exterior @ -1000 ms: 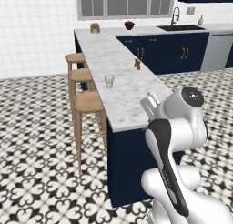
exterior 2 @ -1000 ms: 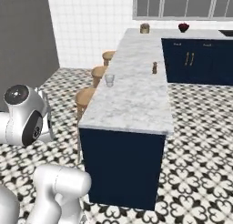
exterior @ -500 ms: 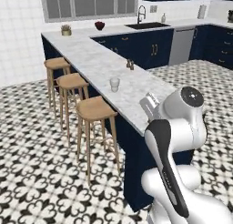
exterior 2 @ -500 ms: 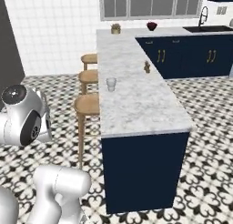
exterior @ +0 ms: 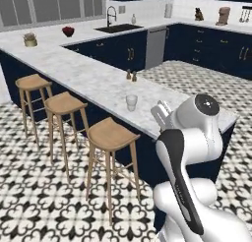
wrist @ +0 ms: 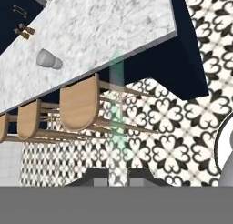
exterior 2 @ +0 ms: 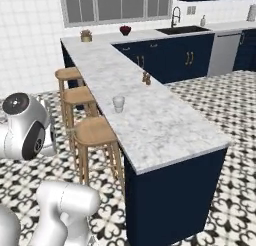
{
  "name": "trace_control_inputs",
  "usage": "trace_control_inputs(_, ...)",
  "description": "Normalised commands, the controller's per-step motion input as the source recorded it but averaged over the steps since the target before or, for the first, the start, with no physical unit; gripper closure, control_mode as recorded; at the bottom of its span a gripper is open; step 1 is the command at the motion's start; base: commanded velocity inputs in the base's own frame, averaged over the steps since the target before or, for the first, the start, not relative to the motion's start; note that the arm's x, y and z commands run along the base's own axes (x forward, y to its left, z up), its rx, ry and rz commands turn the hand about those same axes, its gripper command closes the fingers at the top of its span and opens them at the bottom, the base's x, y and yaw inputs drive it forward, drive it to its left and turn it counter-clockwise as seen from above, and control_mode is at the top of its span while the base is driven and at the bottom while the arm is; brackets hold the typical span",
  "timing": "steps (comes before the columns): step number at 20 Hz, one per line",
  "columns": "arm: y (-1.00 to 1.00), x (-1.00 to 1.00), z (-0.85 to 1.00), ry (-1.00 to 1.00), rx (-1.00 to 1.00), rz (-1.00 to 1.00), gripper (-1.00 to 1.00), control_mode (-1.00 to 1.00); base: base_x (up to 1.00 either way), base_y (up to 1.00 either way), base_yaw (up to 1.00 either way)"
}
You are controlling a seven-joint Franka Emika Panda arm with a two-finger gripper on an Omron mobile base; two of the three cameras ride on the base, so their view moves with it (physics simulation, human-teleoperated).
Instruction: Take a straw from the drawer in front and place it inside the glass cup on the dining counter.
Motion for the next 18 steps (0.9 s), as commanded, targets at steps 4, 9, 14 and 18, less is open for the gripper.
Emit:
trace_control_inputs(4, 0.00, 0.00, 0.00, 0.00, 0.00, 0.00, 1.00, 1.00, 0.19, 0.85, -0.43)
trace_control_inputs(9, 0.00, 0.00, 0.00, 0.00, 0.00, 0.00, 1.00, 1.00, 0.36, 0.58, -0.40)
trace_control_inputs(14, 0.00, 0.00, 0.00, 0.00, 0.00, 0.00, 1.00, 1.00, 0.37, 0.61, -0.38)
trace_control_inputs(18, 0.00, 0.00, 0.00, 0.00, 0.00, 0.00, 1.00, 1.00, 0.35, 0.59, -0.35)
